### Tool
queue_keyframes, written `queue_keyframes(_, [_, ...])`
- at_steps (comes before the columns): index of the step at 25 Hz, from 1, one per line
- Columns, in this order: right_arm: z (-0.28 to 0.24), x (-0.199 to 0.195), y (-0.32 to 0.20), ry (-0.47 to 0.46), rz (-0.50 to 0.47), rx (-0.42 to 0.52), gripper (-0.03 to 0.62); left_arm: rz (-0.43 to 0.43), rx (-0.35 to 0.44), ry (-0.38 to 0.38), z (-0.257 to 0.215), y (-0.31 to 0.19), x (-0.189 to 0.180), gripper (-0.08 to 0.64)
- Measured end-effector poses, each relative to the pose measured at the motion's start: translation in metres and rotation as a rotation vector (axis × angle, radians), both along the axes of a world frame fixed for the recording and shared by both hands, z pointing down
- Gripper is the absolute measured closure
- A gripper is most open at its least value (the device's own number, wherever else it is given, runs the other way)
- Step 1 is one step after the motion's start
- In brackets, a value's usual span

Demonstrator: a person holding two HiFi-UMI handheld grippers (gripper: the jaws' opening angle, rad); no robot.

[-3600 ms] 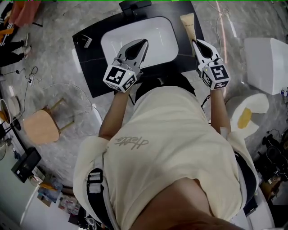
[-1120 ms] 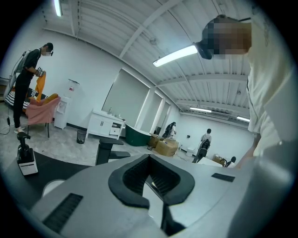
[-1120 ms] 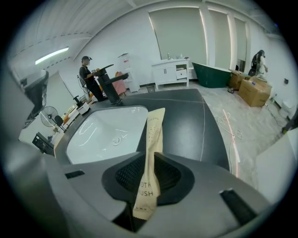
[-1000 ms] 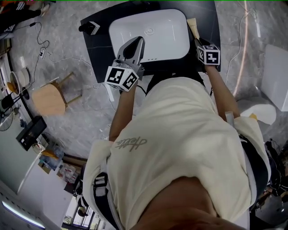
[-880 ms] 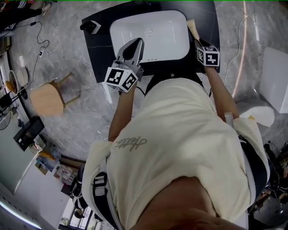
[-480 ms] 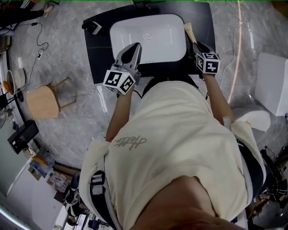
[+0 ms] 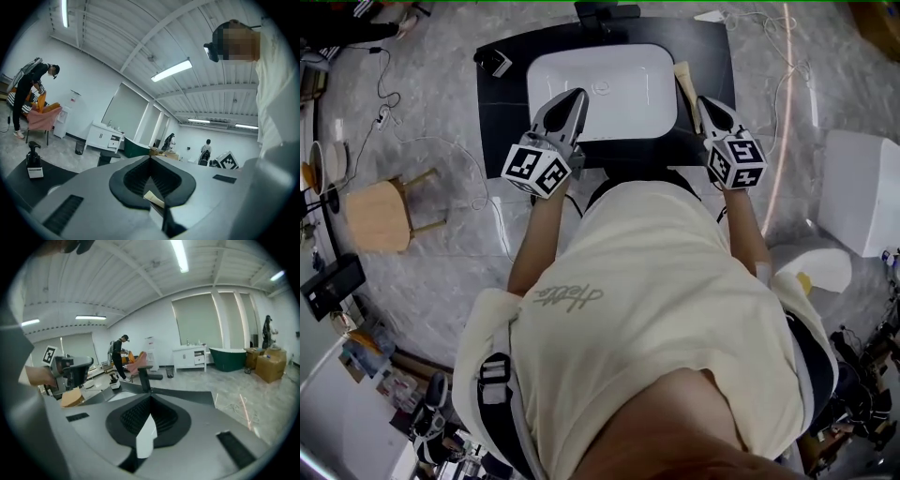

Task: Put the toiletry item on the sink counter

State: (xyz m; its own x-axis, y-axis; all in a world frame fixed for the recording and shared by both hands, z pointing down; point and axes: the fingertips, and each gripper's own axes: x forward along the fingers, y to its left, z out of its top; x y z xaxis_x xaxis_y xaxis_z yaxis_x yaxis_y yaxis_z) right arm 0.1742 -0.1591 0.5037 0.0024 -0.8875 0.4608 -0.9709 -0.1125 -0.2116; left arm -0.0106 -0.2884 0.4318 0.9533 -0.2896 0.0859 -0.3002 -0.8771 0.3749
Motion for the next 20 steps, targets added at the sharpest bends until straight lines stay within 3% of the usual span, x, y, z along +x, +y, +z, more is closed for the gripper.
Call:
queue_keyframes(4, [-0.05, -0.009, -0.012, 0.035, -0.071, 0.109, 0.597, -0.001, 0.021, 0.043, -0.021, -0.003, 0.004, 0.557])
queue_keyframes(10, [-0.101, -0.01, -0.025, 0.067, -0.095, 0.218, 0.597, -0.002, 0.1, 0.056, -0.053, -0.005, 0.005, 0.557])
queue_keyframes(20, [-0.139, -0.022, -0.026, 0.047, -0.155, 0.297, 0.597, 0.013, 0.181, 0.083, -0.104, 0.001, 0.002, 0.557])
